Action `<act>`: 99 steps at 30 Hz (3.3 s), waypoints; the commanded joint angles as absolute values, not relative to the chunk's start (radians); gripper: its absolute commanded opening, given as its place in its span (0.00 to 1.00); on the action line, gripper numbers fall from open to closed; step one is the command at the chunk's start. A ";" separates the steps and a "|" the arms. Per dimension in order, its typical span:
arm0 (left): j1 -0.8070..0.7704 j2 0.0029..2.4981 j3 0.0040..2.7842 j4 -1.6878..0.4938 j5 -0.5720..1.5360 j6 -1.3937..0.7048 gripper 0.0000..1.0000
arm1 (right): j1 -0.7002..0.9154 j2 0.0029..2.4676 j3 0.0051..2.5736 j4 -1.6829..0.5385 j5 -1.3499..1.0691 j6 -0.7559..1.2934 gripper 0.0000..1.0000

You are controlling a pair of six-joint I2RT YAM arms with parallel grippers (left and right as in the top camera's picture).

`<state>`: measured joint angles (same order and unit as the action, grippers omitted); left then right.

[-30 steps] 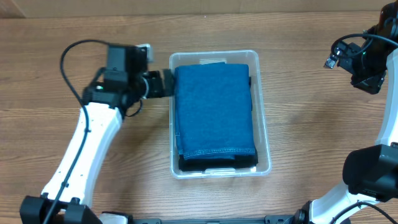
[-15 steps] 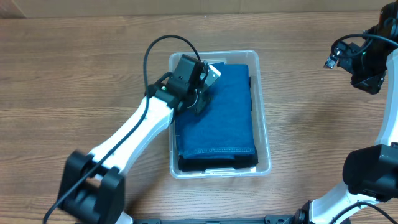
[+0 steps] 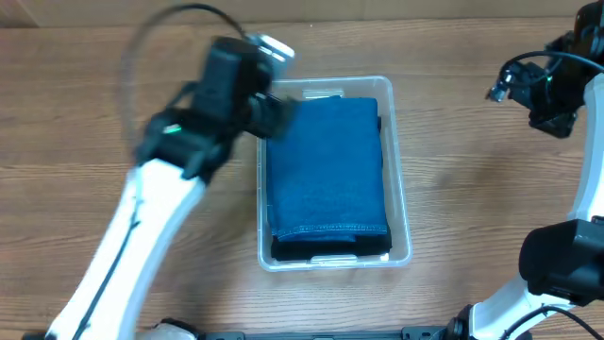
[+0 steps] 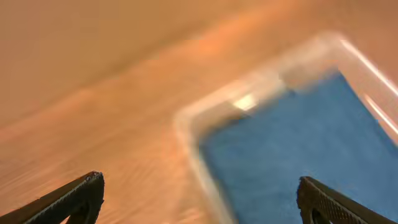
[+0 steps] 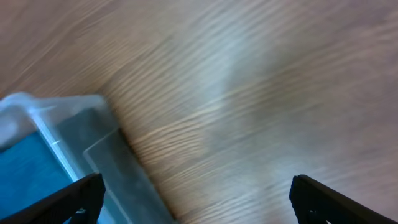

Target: Pack container

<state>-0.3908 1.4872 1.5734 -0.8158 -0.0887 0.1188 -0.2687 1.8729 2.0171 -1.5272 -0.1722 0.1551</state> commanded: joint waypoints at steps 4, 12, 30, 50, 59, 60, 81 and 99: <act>0.060 1.452 1.589 -0.903 -0.077 -0.268 1.00 | -0.038 1.861 2.016 -1.361 -0.113 0.072 1.00; 0.210 1.448 1.577 -1.067 0.006 -0.157 1.00 | -0.001 1.826 2.020 -1.423 -0.112 0.131 1.00; 0.211 0.544 0.838 -0.913 0.096 -0.105 1.00 | -0.001 0.539 0.683 -0.930 -0.049 0.131 1.00; 0.211 0.546 0.838 -1.044 0.096 -0.105 1.00 | 0.000 0.359 0.647 -1.087 -0.057 0.131 1.00; 0.211 0.546 0.838 -1.044 0.096 -0.105 1.00 | 0.002 0.005 0.454 -0.931 -0.060 0.126 1.00; 0.211 0.546 0.838 -1.044 0.096 -0.105 1.00 | 0.002 0.004 0.402 -0.821 -0.052 0.123 1.00; 0.183 0.548 0.838 -1.044 0.094 -0.105 1.00 | 0.001 0.009 0.009 -0.080 0.040 0.127 1.00; -0.017 0.294 0.443 -0.644 0.053 -0.130 1.00 | 0.001 0.009 0.009 -0.080 0.040 0.127 1.00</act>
